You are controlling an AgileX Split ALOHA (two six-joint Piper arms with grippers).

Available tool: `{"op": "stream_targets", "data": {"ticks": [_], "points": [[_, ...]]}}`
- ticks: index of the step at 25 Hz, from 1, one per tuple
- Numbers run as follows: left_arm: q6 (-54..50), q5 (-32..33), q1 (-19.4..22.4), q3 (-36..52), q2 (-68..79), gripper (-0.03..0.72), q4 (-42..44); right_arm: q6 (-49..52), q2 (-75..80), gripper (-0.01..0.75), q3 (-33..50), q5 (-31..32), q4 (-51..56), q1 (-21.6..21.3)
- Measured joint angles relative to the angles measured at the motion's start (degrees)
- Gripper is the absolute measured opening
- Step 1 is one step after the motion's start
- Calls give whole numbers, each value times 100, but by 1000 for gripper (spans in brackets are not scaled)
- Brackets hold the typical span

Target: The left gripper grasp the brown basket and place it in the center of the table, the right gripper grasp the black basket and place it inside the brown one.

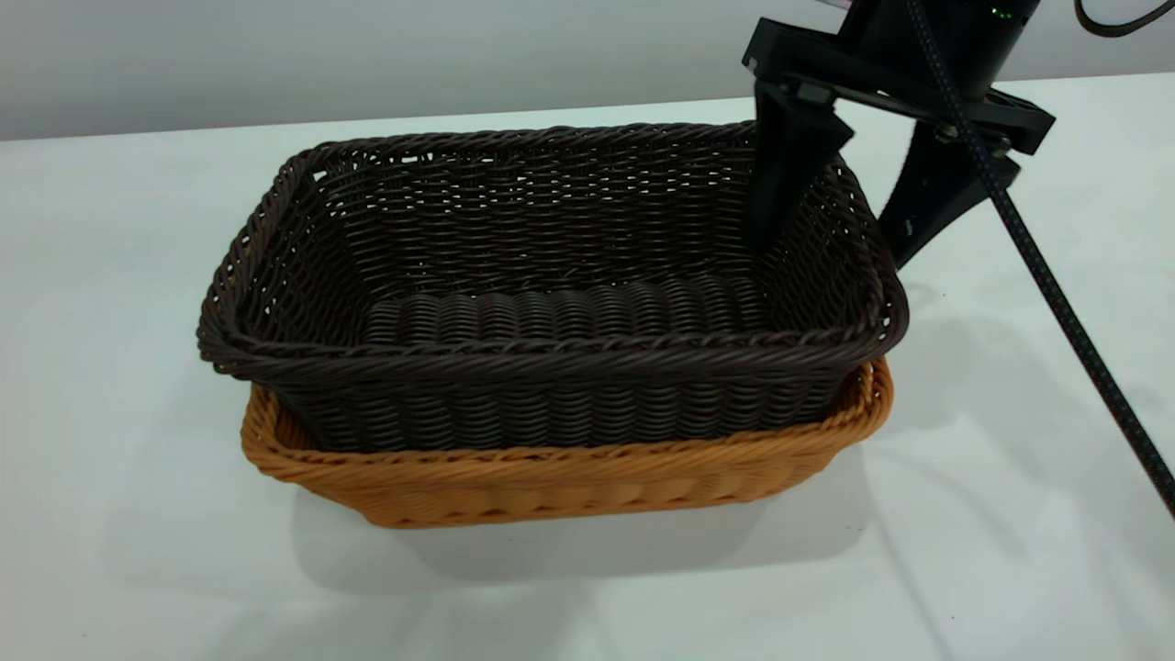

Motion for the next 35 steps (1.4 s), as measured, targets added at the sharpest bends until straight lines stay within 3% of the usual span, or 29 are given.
{"op": "stream_targets", "data": {"ticks": [9, 16, 22, 29, 32, 35], "points": [[-39, -6, 0, 0, 0, 386, -127, -1, -110, 693, -25, 176, -109, -7], [-39, 38, 0, 0, 0, 386, -127, -179, -142, 693, -850, 964, -580, -7], [-39, 174, 0, 0, -35, 386, -121, 2, -201, 694, -1587, 958, 42, -7], [-39, 185, 0, 0, -436, 382, -90, -438, -514, 692, -1660, 952, 442, -7], [-116, 123, 0, 5, -677, 342, -74, -528, -867, 655, -1655, 958, 3, -7], [-483, 187, 0, 5, -969, 248, -10, -507, -1290, 566, -1655, 958, -381, -7]]}}
